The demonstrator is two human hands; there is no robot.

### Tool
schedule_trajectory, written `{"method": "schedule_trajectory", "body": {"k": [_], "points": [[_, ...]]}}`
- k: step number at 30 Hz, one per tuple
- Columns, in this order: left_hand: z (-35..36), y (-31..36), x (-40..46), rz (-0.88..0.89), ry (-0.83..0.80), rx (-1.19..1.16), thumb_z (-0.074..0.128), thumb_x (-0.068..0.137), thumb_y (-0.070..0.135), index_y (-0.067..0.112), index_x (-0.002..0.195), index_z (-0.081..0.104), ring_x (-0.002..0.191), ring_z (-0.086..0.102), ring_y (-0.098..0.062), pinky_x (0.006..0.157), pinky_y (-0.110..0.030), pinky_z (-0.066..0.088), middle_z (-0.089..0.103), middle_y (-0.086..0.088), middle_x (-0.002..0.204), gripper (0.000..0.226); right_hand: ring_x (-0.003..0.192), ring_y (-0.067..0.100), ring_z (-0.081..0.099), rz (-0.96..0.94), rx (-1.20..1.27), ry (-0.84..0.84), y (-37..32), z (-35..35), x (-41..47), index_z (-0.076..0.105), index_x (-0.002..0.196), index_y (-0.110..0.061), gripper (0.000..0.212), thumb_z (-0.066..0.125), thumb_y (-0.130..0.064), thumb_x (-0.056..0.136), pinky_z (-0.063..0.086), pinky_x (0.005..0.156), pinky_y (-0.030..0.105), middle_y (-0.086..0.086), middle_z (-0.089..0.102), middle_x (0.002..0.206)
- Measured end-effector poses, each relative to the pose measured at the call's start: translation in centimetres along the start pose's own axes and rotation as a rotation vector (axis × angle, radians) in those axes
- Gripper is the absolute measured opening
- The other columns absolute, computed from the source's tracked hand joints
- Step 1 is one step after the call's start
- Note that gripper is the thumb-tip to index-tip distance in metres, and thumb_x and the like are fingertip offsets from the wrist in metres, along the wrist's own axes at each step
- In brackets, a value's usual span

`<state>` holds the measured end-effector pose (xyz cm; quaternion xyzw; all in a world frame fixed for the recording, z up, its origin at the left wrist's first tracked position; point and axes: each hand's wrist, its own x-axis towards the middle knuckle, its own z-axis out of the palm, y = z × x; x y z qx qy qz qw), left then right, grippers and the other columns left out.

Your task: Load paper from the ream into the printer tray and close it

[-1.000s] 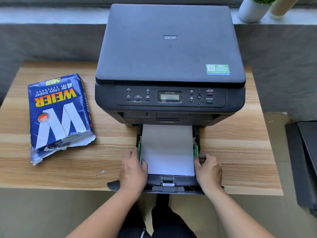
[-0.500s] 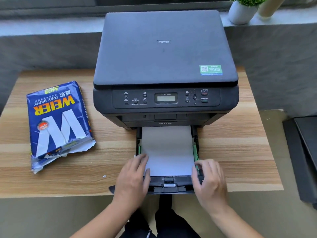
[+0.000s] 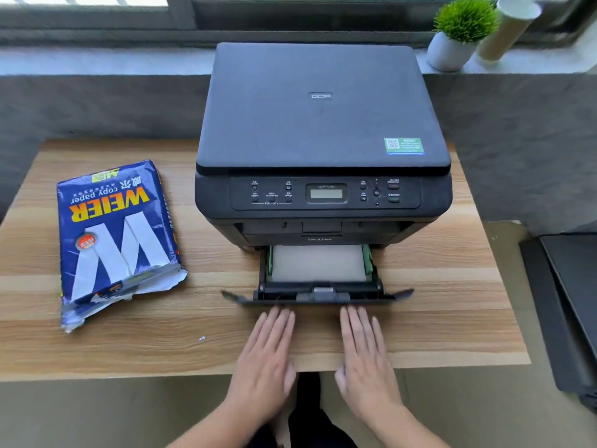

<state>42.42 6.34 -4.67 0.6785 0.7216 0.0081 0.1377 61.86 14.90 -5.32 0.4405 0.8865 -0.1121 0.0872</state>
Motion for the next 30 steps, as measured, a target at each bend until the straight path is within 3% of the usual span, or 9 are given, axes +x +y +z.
{"method": "schedule_trajectory", "body": {"k": [2, 4, 7, 9, 11, 18, 23, 27, 30], "points": [[-0.3, -0.6, 2.0, -0.037, -0.025, 0.063, 0.055, 0.083, 0.034, -0.001, 0.151, 0.013, 0.15, 0.006, -0.03, 0.118, -0.047, 0.013, 0.01, -0.018, 0.162, 0.088, 0.153, 0.029, -0.003, 0.026, 0.012, -0.017, -0.5, -0.8, 2.5, -0.008, 0.153, -0.003, 0.102, 0.058, -0.029, 0.08, 0.014, 0.121, 0.051, 0.015, -0.005, 0.165], [-0.6, -1.1, 3.8, -0.073, -0.055, 0.083, 0.053, 0.084, 0.035, -0.003, 0.151, 0.012, 0.15, 0.008, -0.032, 0.12, -0.047, 0.014, 0.01, -0.021, 0.162, 0.087, 0.153, 0.028, -0.001, 0.049, 0.026, -0.031, -1.0, -1.5, 4.4, -0.009, 0.153, -0.004, 0.103, 0.058, -0.03, 0.08, 0.015, 0.122, 0.049, 0.014, -0.008, 0.165], [-1.6, -1.6, 6.0, -0.124, -0.068, 0.033, 0.054, 0.079, 0.031, -0.002, 0.137, 0.041, 0.126, 0.045, -0.036, 0.115, -0.045, 0.028, 0.051, -0.02, 0.135, 0.068, 0.15, 0.03, 0.016, 0.106, 0.07, -0.056, -1.5, -2.7, 6.9, 0.002, 0.154, -0.003, 0.103, 0.064, -0.026, 0.075, 0.021, 0.122, 0.045, 0.017, 0.011, 0.164], [-2.1, -2.3, 7.5, -0.138, -0.027, 0.0, 0.057, 0.076, 0.029, 0.002, 0.122, 0.053, 0.105, 0.055, -0.033, 0.101, -0.044, 0.044, 0.059, -0.015, 0.113, 0.054, 0.14, 0.035, 0.037, 0.151, 0.089, -0.012, -1.3, -3.1, 8.9, 0.026, 0.148, 0.0, 0.093, 0.069, -0.024, 0.069, 0.033, 0.117, 0.044, 0.02, 0.037, 0.15], [-2.5, -3.0, 8.8, -0.127, 0.001, -0.018, 0.062, 0.072, 0.027, 0.005, 0.117, 0.057, 0.097, 0.058, -0.032, 0.091, -0.042, 0.05, 0.062, -0.015, 0.108, 0.05, 0.12, 0.036, 0.052, 0.153, 0.094, 0.001, -1.1, -3.7, 10.5, 0.044, 0.134, 0.0, 0.074, 0.069, -0.024, 0.068, 0.043, 0.108, 0.044, 0.018, 0.052, 0.128], [-3.6, -3.8, 12.5, -0.172, 0.106, -0.011, 0.052, 0.077, 0.028, 0.003, 0.127, 0.054, 0.103, 0.055, -0.034, 0.095, -0.042, 0.045, 0.059, -0.015, 0.115, 0.056, 0.12, 0.043, 0.052, 0.097, -0.026, 0.06, -0.2, -3.3, 13.8, 0.046, 0.134, 0.007, 0.084, 0.073, -0.032, 0.065, 0.029, 0.117, 0.054, 0.023, 0.055, 0.124], [-3.1, -3.8, 11.6, -0.167, 0.024, 0.036, 0.045, 0.077, 0.03, 0.0, 0.138, 0.043, 0.118, 0.05, -0.035, 0.109, -0.045, 0.037, 0.053, -0.018, 0.132, 0.068, 0.132, 0.045, 0.044, 0.129, 0.042, -0.023, -0.5, -3.0, 13.5, 0.044, 0.138, 0.005, 0.088, 0.072, -0.036, 0.065, 0.033, 0.115, 0.051, 0.023, 0.05, 0.139], [-2.7, -4.0, 8.0, -0.116, 0.002, 0.031, 0.047, 0.075, 0.03, 0.001, 0.141, 0.04, 0.136, 0.042, -0.033, 0.115, -0.042, 0.022, 0.049, -0.018, 0.144, 0.073, 0.148, 0.028, 0.022, 0.035, 0.257, -0.153, 1.4, -4.1, 11.0, 0.024, 0.152, -0.01, 0.078, 0.056, -0.03, 0.084, 0.01, 0.122, 0.032, 0.01, 0.026, 0.159], [-2.2, -5.6, 4.9, -0.12, -0.003, -0.032, 0.046, 0.07, 0.03, 0.004, 0.14, 0.046, 0.135, 0.046, -0.027, 0.114, -0.038, 0.017, 0.051, -0.011, 0.145, 0.075, 0.136, 0.017, 0.045, 0.122, 0.533, -0.223, 4.6, -7.3, 9.4, 0.052, 0.135, -0.02, 0.046, 0.059, -0.033, 0.092, 0.028, 0.111, 0.02, 0.001, 0.052, 0.143]]}}
